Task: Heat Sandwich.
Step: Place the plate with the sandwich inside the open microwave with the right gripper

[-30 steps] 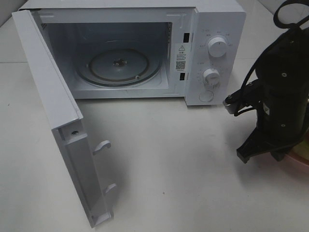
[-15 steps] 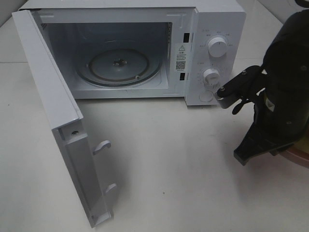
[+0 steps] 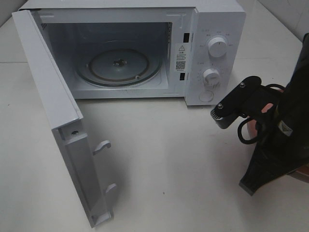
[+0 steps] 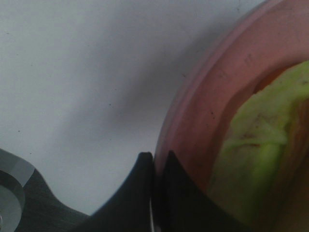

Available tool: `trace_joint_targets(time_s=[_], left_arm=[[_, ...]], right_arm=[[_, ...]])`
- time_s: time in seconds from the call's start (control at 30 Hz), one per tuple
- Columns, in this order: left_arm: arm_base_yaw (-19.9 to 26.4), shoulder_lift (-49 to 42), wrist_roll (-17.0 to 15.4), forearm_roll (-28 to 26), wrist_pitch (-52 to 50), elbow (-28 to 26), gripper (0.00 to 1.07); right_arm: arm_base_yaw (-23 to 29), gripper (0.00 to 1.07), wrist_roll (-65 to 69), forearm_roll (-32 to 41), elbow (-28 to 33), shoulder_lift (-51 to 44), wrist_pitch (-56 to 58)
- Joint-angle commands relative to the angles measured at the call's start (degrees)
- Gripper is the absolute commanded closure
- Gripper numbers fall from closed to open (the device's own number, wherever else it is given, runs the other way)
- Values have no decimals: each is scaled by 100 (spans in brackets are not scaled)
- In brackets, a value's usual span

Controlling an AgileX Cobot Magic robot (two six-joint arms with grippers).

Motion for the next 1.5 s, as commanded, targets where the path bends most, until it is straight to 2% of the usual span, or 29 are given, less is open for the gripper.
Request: trace_joint_targets(time_s=[0.03,0.4,0.8,1.3,1.5], left_arm=[[11,-132,-23,0,-29,0,9],[11,-132,-23,0,-29,0,9],[11,-132,-23,0,-29,0,9],[11,-132,-23,0,-29,0,9],[11,-132,-23,0,-29,0,9]], right_arm=[[149,107,-189,-149,23,-132,120],[728,107,-951,-155,23,-189,74],[728,107,-2424,-241,23,-189,-699],[728,107,-2865,-235,17,-189,-848],[728,107,-3810,-229,17,-189,-1071]])
